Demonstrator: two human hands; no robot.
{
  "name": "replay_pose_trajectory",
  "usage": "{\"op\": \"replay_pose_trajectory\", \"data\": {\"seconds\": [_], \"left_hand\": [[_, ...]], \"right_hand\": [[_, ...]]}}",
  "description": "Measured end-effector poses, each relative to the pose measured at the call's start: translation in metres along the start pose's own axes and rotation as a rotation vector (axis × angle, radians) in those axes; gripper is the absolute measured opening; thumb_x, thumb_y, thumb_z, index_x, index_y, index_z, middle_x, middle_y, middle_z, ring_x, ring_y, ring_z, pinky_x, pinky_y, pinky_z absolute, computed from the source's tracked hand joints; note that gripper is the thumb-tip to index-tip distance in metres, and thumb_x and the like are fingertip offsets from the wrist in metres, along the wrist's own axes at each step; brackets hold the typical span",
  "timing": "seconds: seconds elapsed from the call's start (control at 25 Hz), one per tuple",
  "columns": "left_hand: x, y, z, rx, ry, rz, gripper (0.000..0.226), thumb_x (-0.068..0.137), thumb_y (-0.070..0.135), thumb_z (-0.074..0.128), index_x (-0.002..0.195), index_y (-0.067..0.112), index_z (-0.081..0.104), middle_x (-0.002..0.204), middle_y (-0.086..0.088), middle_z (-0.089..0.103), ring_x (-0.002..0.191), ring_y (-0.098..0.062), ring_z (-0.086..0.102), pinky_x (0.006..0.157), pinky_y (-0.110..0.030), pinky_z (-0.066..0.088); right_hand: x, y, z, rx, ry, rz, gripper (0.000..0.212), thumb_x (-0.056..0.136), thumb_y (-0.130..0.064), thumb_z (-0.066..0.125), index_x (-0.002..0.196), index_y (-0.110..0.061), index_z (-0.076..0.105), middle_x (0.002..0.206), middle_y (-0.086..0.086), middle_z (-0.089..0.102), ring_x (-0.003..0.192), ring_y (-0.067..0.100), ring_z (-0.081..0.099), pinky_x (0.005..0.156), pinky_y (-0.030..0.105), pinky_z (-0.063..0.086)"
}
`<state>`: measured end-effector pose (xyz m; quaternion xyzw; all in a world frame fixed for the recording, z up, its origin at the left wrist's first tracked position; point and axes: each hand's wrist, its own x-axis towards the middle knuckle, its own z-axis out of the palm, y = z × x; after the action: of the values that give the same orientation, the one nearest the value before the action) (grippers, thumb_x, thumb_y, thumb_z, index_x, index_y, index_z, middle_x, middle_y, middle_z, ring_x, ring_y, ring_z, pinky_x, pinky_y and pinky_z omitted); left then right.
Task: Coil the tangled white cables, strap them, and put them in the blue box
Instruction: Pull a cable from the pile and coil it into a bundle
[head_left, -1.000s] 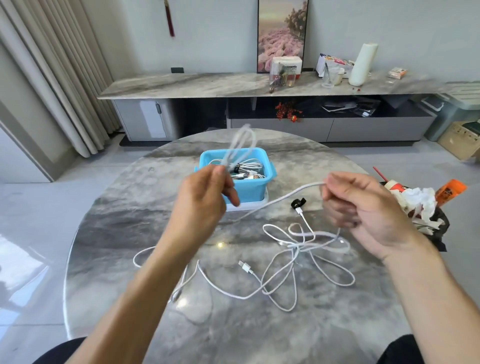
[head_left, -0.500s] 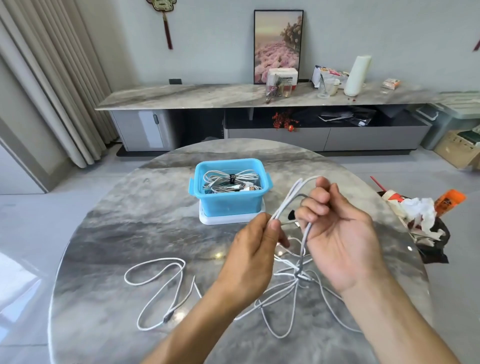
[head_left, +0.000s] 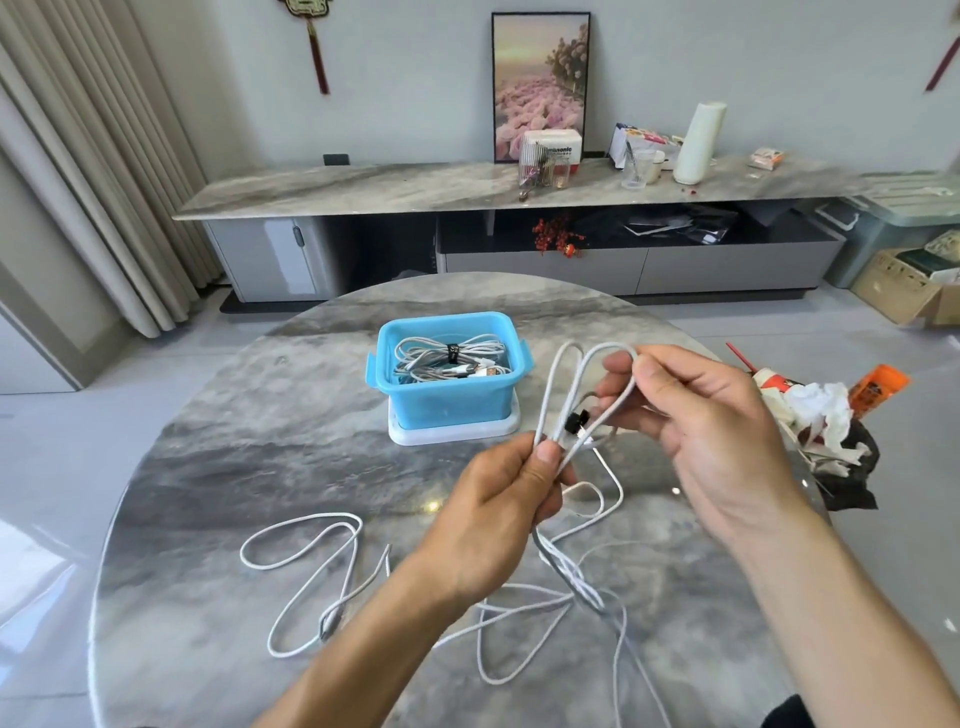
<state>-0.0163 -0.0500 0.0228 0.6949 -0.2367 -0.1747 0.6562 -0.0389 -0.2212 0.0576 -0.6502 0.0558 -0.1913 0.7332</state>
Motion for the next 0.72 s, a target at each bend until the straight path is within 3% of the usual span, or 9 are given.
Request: {"op": "replay_pose_trajectory", "data": {"seconds": [0.12, 0.2, 0.28, 0.36, 0.44, 0.64, 0.72], "left_hand": [[-0.001, -0.001, -0.002, 0.035, 0.11, 0.038, 0.035, 0.1, 0.041, 0.043, 0.081, 0.015, 0.055, 0.065, 0.011, 0.047, 0.061, -0.006, 0.041, 0.059, -0.016, 0.036], [-0.003, -0.004, -0.002, 0.045, 0.131, 0.068, 0.033, 0.097, 0.041, 0.042, 0.081, 0.014, 0.054, 0.069, 0.01, 0.048, 0.064, -0.007, 0.043, 0.061, -0.017, 0.037], [-0.004, -0.003, 0.0, 0.013, 0.136, 0.082, 0.032, 0.102, 0.035, 0.042, 0.08, 0.014, 0.053, 0.069, 0.011, 0.048, 0.063, -0.006, 0.043, 0.06, -0.015, 0.038], [-0.005, 0.001, 0.0, -0.043, 0.126, 0.073, 0.031, 0.105, 0.024, 0.04, 0.078, 0.015, 0.051, 0.063, 0.014, 0.046, 0.059, -0.003, 0.039, 0.056, -0.012, 0.036], [-0.004, 0.002, -0.001, -0.079, 0.088, 0.037, 0.032, 0.105, 0.023, 0.038, 0.077, 0.015, 0.051, 0.059, 0.013, 0.043, 0.055, -0.003, 0.037, 0.053, -0.013, 0.033], [-0.002, -0.004, -0.003, -0.152, -0.111, -0.02, 0.035, 0.097, 0.037, 0.038, 0.081, 0.013, 0.058, 0.053, 0.003, 0.041, 0.053, -0.012, 0.033, 0.053, -0.022, 0.029], [0.0, -0.004, -0.006, -0.19, -0.189, -0.03, 0.036, 0.097, 0.037, 0.039, 0.082, 0.013, 0.061, 0.054, -0.002, 0.041, 0.053, -0.015, 0.032, 0.055, -0.026, 0.028]], "right_hand": [[-0.002, 0.005, 0.002, -0.275, 0.135, -0.137, 0.025, 0.099, -0.005, 0.054, 0.086, -0.017, 0.072, 0.073, 0.002, 0.07, 0.059, 0.006, 0.059, 0.055, 0.022, 0.053], [-0.005, 0.014, 0.014, -0.307, 0.166, -0.116, 0.022, 0.098, -0.009, 0.057, 0.086, -0.02, 0.072, 0.07, 0.002, 0.065, 0.056, 0.006, 0.057, 0.052, 0.025, 0.054], [-0.006, 0.017, 0.023, -0.179, 0.12, 0.03, 0.016, 0.098, -0.016, 0.058, 0.089, -0.015, 0.071, 0.076, 0.007, 0.064, 0.058, 0.012, 0.058, 0.053, 0.03, 0.056], [-0.007, 0.015, 0.029, 0.06, -0.01, 0.19, 0.027, 0.099, -0.026, 0.053, 0.092, -0.007, 0.07, 0.083, 0.013, 0.067, 0.062, 0.019, 0.063, 0.057, 0.033, 0.057], [-0.008, 0.014, 0.029, 0.138, -0.088, 0.184, 0.034, 0.099, -0.031, 0.047, 0.09, -0.005, 0.067, 0.083, 0.015, 0.069, 0.067, 0.024, 0.065, 0.06, 0.034, 0.056], [-0.013, 0.013, 0.032, 0.014, -0.065, 0.019, 0.032, 0.104, -0.024, 0.04, 0.085, -0.008, 0.059, 0.07, 0.004, 0.066, 0.058, 0.028, 0.056, 0.047, 0.028, 0.048], [-0.016, 0.014, 0.034, 0.019, -0.043, -0.003, 0.031, 0.104, -0.025, 0.041, 0.085, -0.01, 0.061, 0.068, -0.001, 0.066, 0.057, 0.022, 0.056, 0.049, 0.026, 0.049]]}}
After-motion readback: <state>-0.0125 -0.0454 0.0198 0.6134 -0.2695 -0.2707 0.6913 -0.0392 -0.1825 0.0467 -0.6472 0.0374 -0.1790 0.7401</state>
